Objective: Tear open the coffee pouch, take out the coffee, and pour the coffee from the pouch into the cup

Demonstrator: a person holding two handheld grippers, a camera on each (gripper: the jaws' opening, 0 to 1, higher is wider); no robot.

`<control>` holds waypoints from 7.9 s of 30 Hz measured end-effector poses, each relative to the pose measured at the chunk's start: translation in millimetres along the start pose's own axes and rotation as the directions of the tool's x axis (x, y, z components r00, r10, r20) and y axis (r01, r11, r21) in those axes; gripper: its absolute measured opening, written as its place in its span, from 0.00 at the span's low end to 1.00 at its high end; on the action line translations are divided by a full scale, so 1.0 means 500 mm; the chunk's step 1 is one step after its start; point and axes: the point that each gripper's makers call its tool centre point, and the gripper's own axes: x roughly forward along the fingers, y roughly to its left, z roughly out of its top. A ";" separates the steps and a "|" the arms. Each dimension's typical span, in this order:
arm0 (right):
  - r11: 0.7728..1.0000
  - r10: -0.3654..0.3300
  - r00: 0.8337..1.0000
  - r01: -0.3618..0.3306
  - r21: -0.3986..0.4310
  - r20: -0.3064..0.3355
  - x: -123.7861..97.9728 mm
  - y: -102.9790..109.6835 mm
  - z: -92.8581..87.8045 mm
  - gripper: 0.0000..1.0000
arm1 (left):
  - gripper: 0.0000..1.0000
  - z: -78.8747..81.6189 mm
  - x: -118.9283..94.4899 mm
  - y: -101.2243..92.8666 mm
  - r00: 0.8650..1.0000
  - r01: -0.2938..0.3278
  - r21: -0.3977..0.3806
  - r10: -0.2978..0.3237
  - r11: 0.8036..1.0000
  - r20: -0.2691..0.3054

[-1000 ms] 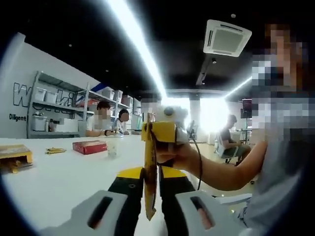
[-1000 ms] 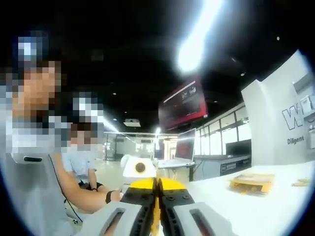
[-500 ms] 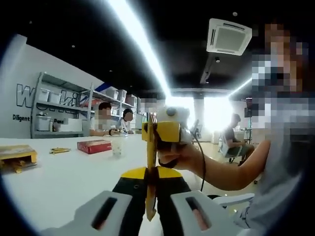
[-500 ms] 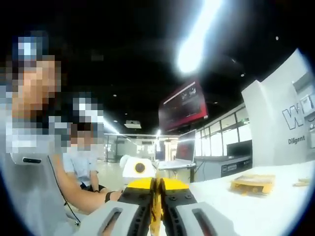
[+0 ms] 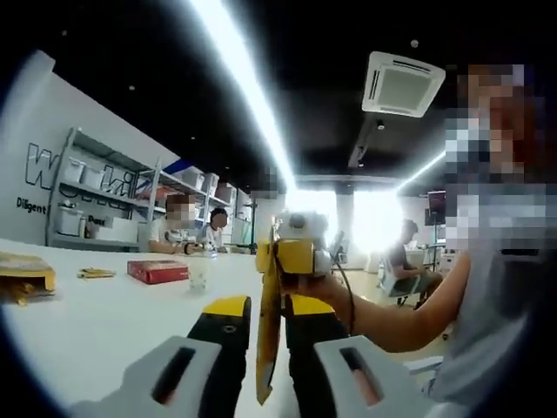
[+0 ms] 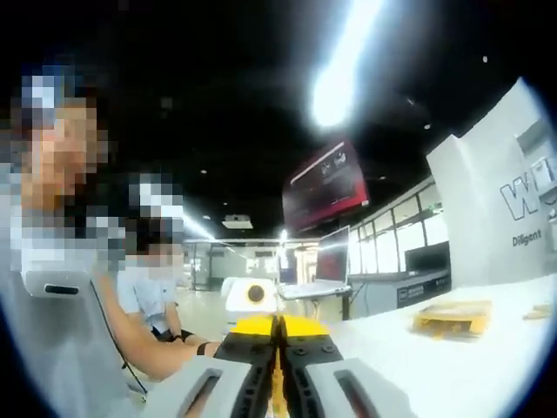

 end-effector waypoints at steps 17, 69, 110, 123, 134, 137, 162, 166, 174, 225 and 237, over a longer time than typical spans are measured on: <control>0.998 0.011 0.999 -0.013 -0.059 -0.036 -0.004 0.012 -0.004 0.04 | 0.09 -0.004 0.011 -0.007 0.999 0.019 0.014 -0.019 1.000 -0.036; 0.999 0.028 0.999 -0.029 -0.021 -0.025 0.013 0.013 -0.004 0.10 | 0.11 -0.035 0.003 -0.003 0.998 -0.003 0.027 0.004 1.000 -0.066; 1.000 -0.015 1.000 0.015 -0.026 0.021 0.003 -0.010 0.024 0.01 | 0.24 -0.007 -0.002 0.028 1.000 -0.022 0.017 0.022 1.000 -0.007; 0.999 0.002 1.000 -0.002 -0.038 0.003 -0.001 -0.003 0.018 0.03 | 0.07 0.001 -0.012 0.042 0.998 -0.056 0.067 0.057 0.996 -0.017; 1.000 -0.010 1.000 0.009 -0.030 -0.005 0.003 -0.008 0.013 0.01 | 0.12 0.054 -0.014 0.042 0.995 -0.037 0.011 0.036 0.999 0.089; 0.999 -0.016 1.000 0.015 -0.034 -0.009 0.006 -0.009 0.011 0.02 | 0.05 0.052 -0.012 0.041 0.997 -0.027 0.015 0.025 1.000 0.074; 1.000 -0.014 1.000 0.014 -0.014 -0.011 0.000 -0.010 0.005 0.02 | 0.09 0.057 -0.020 0.033 0.996 -0.026 0.014 0.025 1.000 0.089; 1.000 0.007 1.000 -0.007 0.001 0.005 0.000 -0.003 0.012 0.02 | 0.09 0.064 -0.029 0.035 0.992 0.014 -0.053 -0.008 0.998 0.124; 0.999 0.038 0.999 -0.037 -0.009 0.026 0.010 0.012 0.025 0.02 | 0.07 0.058 -0.022 0.015 0.987 0.090 -0.096 -0.076 0.991 0.143; 0.999 0.032 0.999 -0.032 -0.022 -0.007 0.009 0.000 0.008 0.01 | 0.17 0.029 -0.013 0.042 0.999 -0.035 0.046 0.034 0.998 0.014; 0.999 0.012 1.000 -0.012 -0.038 0.000 0.004 -0.002 0.017 0.02 | 0.10 0.023 -0.005 0.037 1.000 -0.016 0.036 0.015 0.999 0.007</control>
